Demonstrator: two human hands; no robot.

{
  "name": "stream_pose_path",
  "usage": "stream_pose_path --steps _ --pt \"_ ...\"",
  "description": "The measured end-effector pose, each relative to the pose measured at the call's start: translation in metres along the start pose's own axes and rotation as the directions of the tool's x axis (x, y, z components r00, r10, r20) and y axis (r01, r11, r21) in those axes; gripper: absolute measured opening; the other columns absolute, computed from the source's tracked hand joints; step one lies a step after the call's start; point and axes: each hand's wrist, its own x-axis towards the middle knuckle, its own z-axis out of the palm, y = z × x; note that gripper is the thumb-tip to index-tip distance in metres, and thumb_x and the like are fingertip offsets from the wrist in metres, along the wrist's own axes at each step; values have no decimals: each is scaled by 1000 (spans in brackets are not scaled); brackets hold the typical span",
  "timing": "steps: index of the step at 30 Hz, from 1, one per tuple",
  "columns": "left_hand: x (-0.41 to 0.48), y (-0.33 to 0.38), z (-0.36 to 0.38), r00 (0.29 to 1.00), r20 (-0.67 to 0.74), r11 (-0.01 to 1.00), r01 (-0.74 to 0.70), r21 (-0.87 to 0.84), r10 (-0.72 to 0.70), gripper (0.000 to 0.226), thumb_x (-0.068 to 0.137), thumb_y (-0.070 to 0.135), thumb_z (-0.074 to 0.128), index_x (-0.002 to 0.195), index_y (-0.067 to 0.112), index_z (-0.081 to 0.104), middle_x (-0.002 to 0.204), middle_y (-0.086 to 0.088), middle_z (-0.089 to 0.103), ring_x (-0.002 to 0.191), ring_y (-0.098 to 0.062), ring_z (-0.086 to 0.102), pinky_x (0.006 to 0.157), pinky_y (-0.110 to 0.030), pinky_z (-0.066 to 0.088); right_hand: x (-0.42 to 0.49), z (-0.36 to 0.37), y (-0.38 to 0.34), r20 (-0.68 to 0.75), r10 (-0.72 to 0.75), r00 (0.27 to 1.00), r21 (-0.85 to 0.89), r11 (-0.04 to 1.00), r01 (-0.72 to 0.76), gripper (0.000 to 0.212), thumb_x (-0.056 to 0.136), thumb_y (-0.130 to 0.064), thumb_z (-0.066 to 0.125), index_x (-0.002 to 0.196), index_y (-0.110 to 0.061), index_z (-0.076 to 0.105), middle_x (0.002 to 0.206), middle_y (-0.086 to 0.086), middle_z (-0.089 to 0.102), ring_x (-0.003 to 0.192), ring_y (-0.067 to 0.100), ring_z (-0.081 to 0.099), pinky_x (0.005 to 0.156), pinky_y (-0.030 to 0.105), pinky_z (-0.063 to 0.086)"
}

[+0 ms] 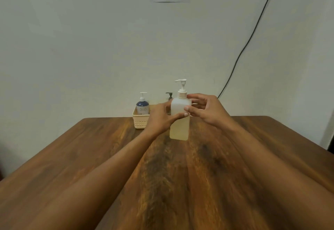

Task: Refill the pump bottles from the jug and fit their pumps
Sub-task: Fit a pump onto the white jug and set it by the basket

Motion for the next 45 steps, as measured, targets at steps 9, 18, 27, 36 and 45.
stream_pose_path --steps 9,18,27,36,45 --pt "75 -34 78 993 111 999 28 22 -31 60 84 45 79 137 22 64 128 -1 72 113 -17 67 86 -35 60 51 -19 86 -33 89 996 -7 996 -89 57 94 -25 80 148 -25 60 148 2 64 134 24 63 109 43 54" --pt "154 -62 161 964 247 995 95 38 -102 56 93 35 72 144 15 57 139 -6 65 128 -25 60 104 -37 50 107 -40 169 -63 201 978 60 979 -197 58 101 -10 70 155 -20 53 153 0 61 140 21 57 116 43 48" --pt "206 -89 229 938 309 986 136 97 -159 44 99 30 64 140 15 57 133 -8 67 124 -27 61 84 -27 43 142 -56 234 -98 314 944 178 939 -294 55 105 -2 60 157 -16 49 155 6 58 142 26 54 117 51 47" --pt "235 -94 253 920 349 972 111 207 -179 40 100 14 56 138 4 50 130 -14 63 120 -31 60 91 -34 52 169 -63 267 -133 336 932 235 925 -300 52 106 1 56 155 -17 52 154 5 59 140 22 56 117 46 48" --pt "224 -73 240 864 472 984 128 126 -173 44 100 6 50 143 2 43 131 -18 60 121 -32 60 103 -49 52 165 -56 256 -241 351 905 35 935 -354 67 103 -2 63 160 -29 44 162 3 51 144 27 52 117 48 47"
